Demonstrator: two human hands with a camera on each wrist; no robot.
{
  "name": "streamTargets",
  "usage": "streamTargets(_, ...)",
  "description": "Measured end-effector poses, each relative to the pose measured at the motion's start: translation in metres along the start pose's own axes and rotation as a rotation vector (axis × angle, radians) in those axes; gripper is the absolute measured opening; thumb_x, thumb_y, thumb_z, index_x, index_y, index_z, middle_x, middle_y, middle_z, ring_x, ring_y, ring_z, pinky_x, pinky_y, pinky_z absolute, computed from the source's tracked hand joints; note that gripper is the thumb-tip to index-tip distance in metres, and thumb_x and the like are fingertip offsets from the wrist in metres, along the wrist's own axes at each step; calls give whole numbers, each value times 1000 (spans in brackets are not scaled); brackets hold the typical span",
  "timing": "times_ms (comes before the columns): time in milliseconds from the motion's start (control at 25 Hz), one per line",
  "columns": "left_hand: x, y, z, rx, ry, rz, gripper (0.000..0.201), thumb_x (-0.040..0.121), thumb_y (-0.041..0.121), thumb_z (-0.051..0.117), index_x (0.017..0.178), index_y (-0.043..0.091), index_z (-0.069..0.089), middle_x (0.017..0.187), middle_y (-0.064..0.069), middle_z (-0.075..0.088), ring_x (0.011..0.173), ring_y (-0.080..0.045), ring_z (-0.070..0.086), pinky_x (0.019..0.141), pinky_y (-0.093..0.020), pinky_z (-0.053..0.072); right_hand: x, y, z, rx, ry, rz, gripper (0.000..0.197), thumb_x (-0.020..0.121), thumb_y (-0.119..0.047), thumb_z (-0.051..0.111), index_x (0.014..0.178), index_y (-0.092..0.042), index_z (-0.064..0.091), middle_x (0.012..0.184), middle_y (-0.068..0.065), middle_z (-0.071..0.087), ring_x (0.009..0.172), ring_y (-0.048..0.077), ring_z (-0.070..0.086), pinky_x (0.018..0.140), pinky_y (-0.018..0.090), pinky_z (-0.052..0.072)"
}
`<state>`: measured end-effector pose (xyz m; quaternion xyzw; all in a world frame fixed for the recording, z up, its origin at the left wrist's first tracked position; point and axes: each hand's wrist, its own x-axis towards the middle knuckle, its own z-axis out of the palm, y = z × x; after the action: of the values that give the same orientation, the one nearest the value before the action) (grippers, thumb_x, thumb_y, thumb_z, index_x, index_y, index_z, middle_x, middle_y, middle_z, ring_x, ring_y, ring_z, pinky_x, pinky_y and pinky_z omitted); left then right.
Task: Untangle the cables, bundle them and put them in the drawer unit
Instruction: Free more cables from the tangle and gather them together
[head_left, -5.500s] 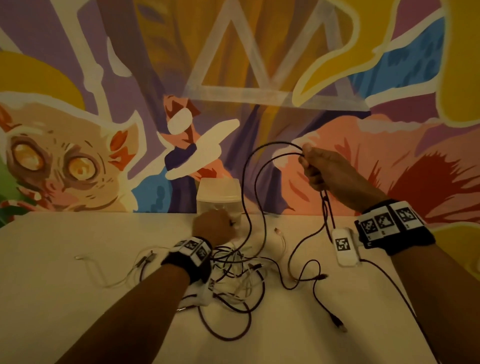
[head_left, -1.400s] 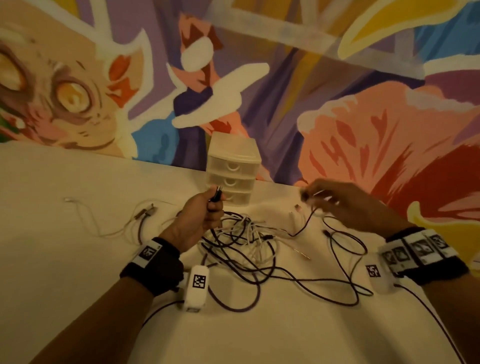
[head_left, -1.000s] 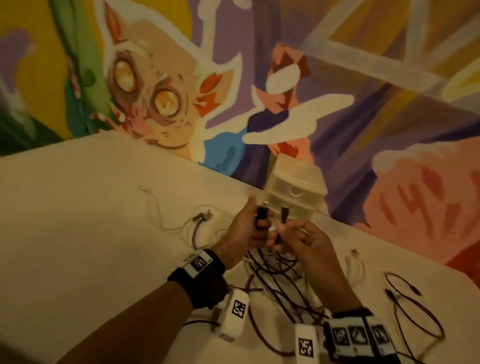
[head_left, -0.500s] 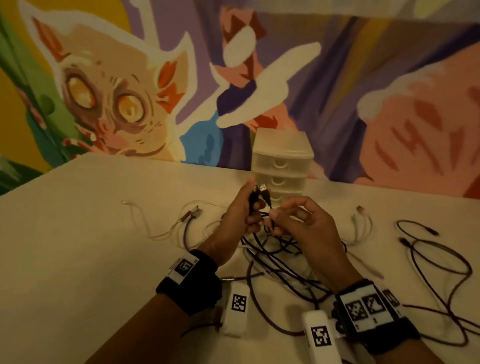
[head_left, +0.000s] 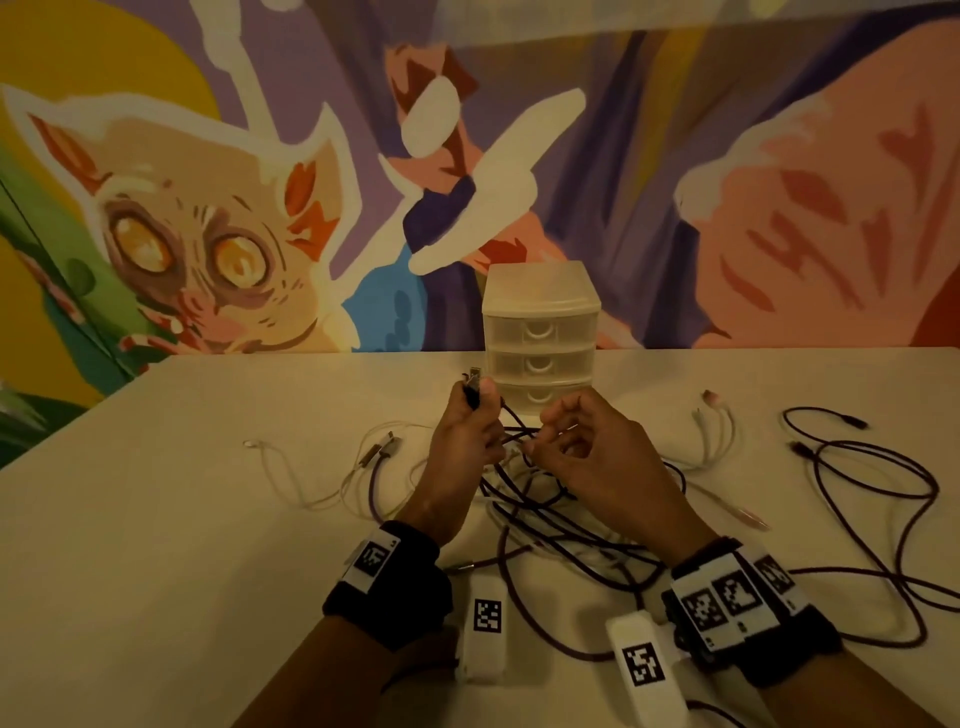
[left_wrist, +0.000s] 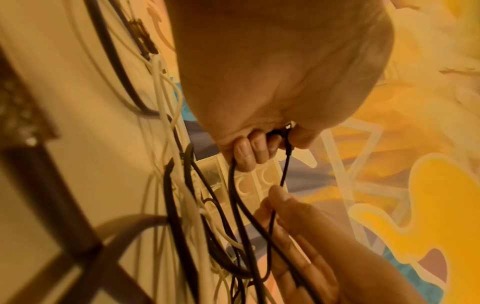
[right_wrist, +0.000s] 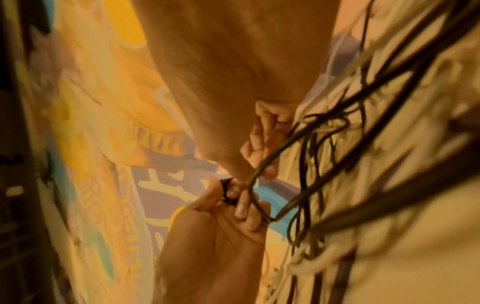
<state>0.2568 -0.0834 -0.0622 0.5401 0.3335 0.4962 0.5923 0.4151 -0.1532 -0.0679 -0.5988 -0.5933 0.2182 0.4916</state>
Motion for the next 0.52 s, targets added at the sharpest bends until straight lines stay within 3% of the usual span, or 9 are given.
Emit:
streamTargets(80, 3, 2, -3, -134, 56, -12, 28, 114, 39, 47, 99, 17, 54, 86, 4, 47, 64, -6, 35, 56, -22, 36, 2, 0, -12, -160, -69, -12, 14, 89, -43, 82, 98, -39, 72, 87, -21, 76, 86, -4, 70, 85, 26, 52)
streamTargets(200, 7, 4, -10, -342, 76, -33, 29, 114, 40, 44, 97, 18, 54, 90, 2, 60, 66, -9, 40, 56, -24, 34, 7, -5, -36, -201, -107, 9, 4, 91, -45, 79, 94, -44, 77, 88, -29, 74, 88, -7, 68, 86, 26, 49)
streamTargets(280, 8, 3, -14, -451, 82, -54, 31, 115, 39, 41, 93, 20, 52, 90, 1, 63, 67, -10, 44, 57, -25, 33, 9, -9, -50, -232, -148, -10, 4, 92, -46, 78, 95, -46, 76, 93, -24, 75, 92, -4, 69, 84, 24, 50)
streamTargets(400, 12, 4, -21, -603, 113, -82, 37, 117, 37, 37, 88, 20, 52, 87, 0, 62, 68, -12, 47, 56, -25, 34, 6, -9, -67, -313, -287, 30, 11, 93, -54, 73, 99, -44, 75, 92, -14, 75, 84, 4, 71, 78, 26, 58)
streamTargets(520, 17, 12, -35, -678, 172, -63, 39, 117, 35, 34, 85, 20, 50, 80, 2, 56, 65, -12, 42, 58, -24, 33, 0, -4, -84, -336, -404, 73, 24, 96, -54, 68, 86, -33, 77, 87, -9, 77, 85, 9, 70, 85, 32, 55)
